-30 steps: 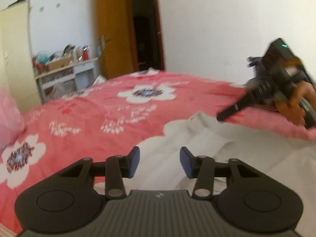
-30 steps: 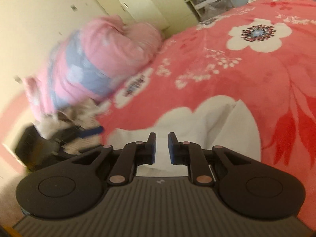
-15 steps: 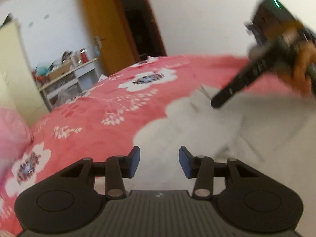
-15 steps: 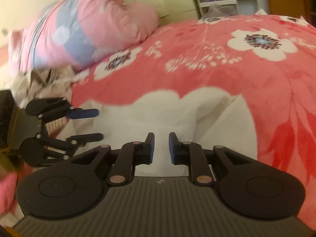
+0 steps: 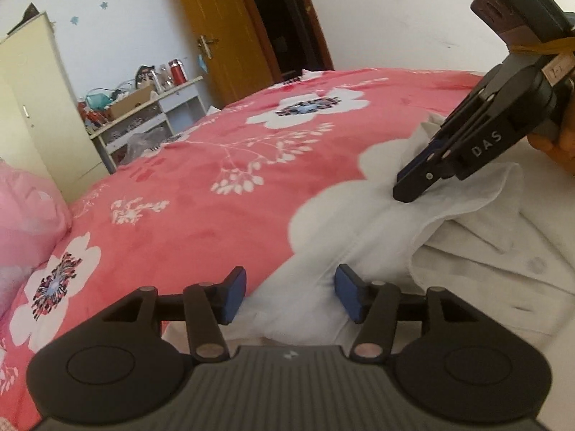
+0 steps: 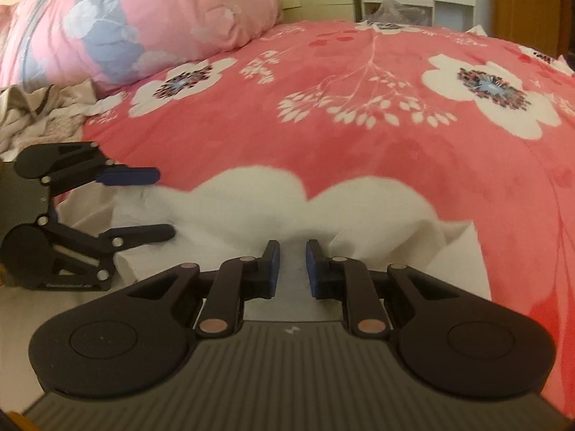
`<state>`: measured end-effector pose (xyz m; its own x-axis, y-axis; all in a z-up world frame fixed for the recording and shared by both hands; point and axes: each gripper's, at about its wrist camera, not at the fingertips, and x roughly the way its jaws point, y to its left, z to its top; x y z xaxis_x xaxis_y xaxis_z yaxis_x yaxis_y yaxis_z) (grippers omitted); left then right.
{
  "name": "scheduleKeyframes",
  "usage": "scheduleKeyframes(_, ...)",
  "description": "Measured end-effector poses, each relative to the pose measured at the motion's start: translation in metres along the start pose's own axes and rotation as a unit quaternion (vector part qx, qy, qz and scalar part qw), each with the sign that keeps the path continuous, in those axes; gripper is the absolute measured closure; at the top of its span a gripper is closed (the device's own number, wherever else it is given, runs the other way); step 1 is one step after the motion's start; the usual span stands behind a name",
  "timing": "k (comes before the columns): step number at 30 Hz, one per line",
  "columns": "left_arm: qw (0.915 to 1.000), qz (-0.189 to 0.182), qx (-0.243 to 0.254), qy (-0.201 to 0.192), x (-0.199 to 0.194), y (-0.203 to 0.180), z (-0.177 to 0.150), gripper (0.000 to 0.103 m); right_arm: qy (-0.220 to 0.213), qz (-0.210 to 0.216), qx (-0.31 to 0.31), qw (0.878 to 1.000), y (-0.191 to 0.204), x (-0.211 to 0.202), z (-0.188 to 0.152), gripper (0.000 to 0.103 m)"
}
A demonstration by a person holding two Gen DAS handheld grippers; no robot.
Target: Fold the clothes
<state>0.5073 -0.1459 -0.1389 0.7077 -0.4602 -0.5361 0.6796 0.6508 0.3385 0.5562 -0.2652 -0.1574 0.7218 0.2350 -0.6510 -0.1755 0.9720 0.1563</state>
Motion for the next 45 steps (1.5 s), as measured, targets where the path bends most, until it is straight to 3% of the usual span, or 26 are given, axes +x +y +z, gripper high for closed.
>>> scheduleKeyframes(6, 0.9994, 0.024, -0.022, -0.005, 0.005, 0.006, 0.005, 0.043, -0.027, -0.020, 0.021, 0.999, -0.007, 0.015, 0.006, 0.089)
scheduleKeyframes(10, 0.9994, 0.003, -0.022, -0.026, -0.024, 0.007, 0.010, 0.047, -0.034, 0.001, 0.060, 0.998, -0.011, -0.009, 0.012, 0.086)
scheduleKeyframes(14, 0.9969, -0.048, 0.053, -0.033, -0.047, -0.022, 0.005, 0.046, -0.022, 0.058, 0.061, 0.996, -0.003, -0.047, 0.006, 0.086)
scheduleKeyframes(16, 0.9915, -0.047, 0.121, -0.007, -0.039, -0.045, -0.006, 0.046, 0.005, 0.072, 0.017, 0.997, 0.009, -0.052, -0.007, 0.086)
scheduleKeyframes(17, 0.9898, -0.036, 0.137, -0.014, -0.038, -0.052, -0.011, 0.046, 0.028, 0.064, -0.003, 0.998, 0.015, -0.046, -0.016, 0.086)
scheduleKeyframes(18, 0.9907, -0.032, 0.132, -0.011, -0.039, -0.052, -0.009, 0.045, 0.051, 0.043, -0.021, 0.998, 0.019, -0.037, -0.025, 0.087)
scheduleKeyframes(22, 0.9966, -0.010, 0.081, 0.009, -0.059, -0.036, 0.007, 0.044, 0.026, 0.014, -0.003, 1.000, 0.025, -0.052, -0.020, 0.086)
scheduleKeyframes(26, 0.9993, 0.008, 0.035, -0.009, -0.135, -0.014, 0.013, 0.038, -0.024, 0.053, 0.083, 0.995, 0.011, -0.132, -0.017, 0.082)
scheduleKeyframes(31, 0.9972, 0.038, -0.065, -0.004, -0.257, 0.004, 0.005, 0.027, -0.078, 0.057, 0.134, 0.986, 0.012, -0.266, -0.059, 0.058)
scheduleKeyframes(35, 0.9874, 0.058, -0.146, 0.021, -0.353, -0.002, -0.021, 0.017, -0.127, 0.040, 0.164, 0.977, 0.026, -0.366, -0.130, 0.045)
scheduleKeyframes(38, 0.9734, 0.064, -0.215, 0.045, -0.409, -0.019, -0.050, 0.015, -0.142, 0.001, 0.197, 0.970, 0.039, -0.416, -0.191, 0.037)
scheduleKeyframes(41, 0.9538, 0.066, -0.286, 0.064, -0.452, -0.040, -0.081, 0.014, -0.131, -0.055, 0.224, 0.964, 0.058, -0.450, -0.246, 0.032)
scheduleKeyframes(45, 0.9236, 0.033, -0.376, 0.068, -0.485, -0.076, -0.126, 0.012, -0.124, -0.103, 0.228, 0.960, 0.090, -0.473, -0.302, 0.019)
